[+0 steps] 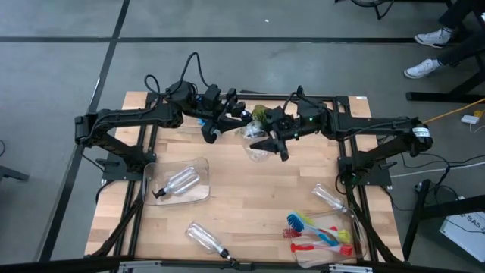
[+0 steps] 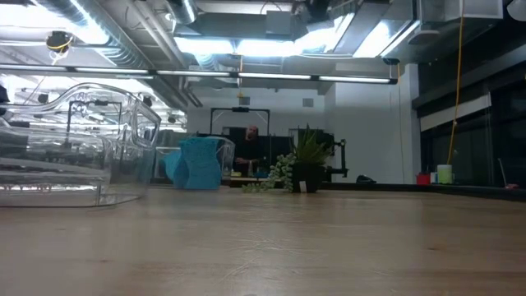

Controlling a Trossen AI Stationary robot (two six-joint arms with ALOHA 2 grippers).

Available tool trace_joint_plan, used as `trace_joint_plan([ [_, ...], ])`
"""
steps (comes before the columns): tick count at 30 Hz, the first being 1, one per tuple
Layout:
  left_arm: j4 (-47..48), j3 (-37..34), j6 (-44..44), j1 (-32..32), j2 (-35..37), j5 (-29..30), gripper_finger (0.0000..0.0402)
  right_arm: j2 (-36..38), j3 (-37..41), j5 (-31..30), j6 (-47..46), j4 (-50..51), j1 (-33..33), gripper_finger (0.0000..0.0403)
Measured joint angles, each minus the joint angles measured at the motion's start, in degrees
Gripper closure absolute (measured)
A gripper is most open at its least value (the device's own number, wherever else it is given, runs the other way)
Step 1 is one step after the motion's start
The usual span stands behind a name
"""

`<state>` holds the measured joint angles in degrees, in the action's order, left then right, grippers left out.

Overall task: Pick & Place Kitchen Sink Supplies
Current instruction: Put the transparent soap dispenser into the middle transparent bin

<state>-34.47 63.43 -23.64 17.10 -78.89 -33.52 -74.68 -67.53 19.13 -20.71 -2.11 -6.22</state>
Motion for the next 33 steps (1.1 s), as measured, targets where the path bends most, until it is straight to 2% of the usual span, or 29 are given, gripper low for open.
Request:
trace_joint_plan([
  [10, 1.53, -0.04, -1.24, 1.12, 0.08, 1.40, 0.0176, 0.31, -0.11, -0.38, 0.39, -0.32, -0.02, 0.0187],
  [17, 1.23, -0.04, -1.68, 3.04, 0.32, 1.91, 0.0136, 0.35, -0.11, -5.12, 1.70, 0.72, -0.02, 0.0187],
  [24, 2.01, -0.05, -2.16, 5.30, 0.43, 2.15, 0.0131, 0.31, -0.11, -10.14, 3.03, 2.59, -0.02, 0.0187],
  [33, 3.94, -0.06, 1.50, 4.16, 0.43, 1.81, 0.0131, 0.31, -0.11, -13.50, 3.36, 3.32, -0.10, 0.0187],
])
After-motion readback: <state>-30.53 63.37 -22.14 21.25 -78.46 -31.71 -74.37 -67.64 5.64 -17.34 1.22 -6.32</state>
